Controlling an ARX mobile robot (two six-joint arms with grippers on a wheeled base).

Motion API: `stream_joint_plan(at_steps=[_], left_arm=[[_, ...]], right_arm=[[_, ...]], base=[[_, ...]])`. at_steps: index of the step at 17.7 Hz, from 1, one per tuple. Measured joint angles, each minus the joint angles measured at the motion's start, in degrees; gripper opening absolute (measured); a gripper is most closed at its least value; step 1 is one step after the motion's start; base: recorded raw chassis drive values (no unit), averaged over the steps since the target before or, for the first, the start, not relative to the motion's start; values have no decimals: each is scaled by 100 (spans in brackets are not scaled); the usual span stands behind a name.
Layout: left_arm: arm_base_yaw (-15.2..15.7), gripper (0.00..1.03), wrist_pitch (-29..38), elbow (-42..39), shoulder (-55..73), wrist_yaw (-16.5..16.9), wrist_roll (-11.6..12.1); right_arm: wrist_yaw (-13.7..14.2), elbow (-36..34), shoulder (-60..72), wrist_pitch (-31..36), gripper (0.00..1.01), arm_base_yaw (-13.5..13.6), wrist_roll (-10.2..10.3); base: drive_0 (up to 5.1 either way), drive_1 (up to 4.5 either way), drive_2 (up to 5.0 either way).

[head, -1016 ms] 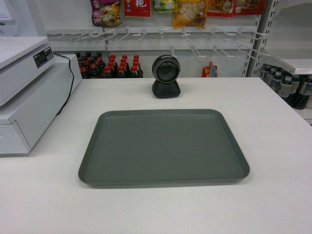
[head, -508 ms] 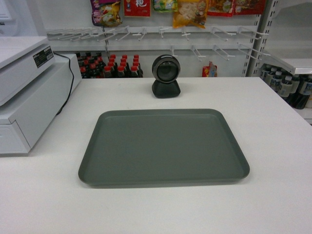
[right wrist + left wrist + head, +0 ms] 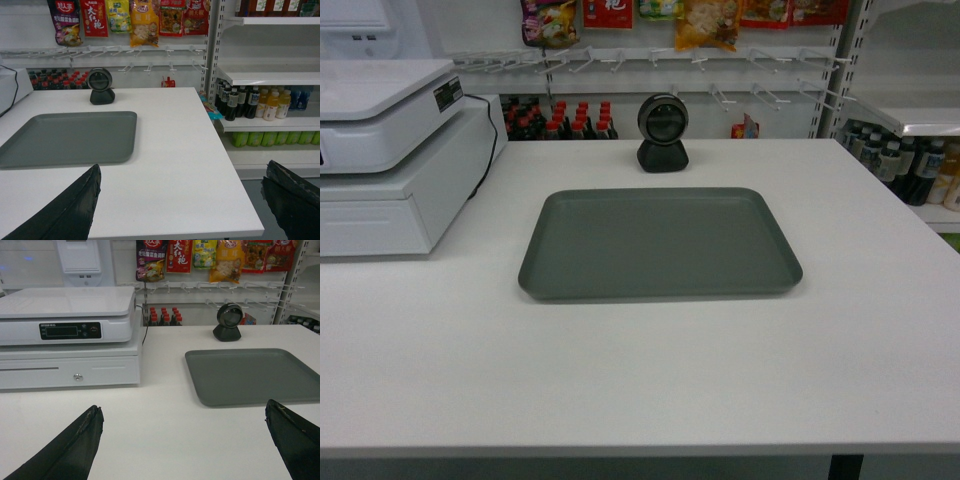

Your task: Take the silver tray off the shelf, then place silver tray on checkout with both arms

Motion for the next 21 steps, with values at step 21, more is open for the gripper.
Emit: stream_joint_plan(at_steps=[21], left_arm=[[0, 98, 7, 0, 0, 0, -2]], right_arm=[[0, 0, -2, 4, 98, 0, 0]], base=[[-1, -56, 54]])
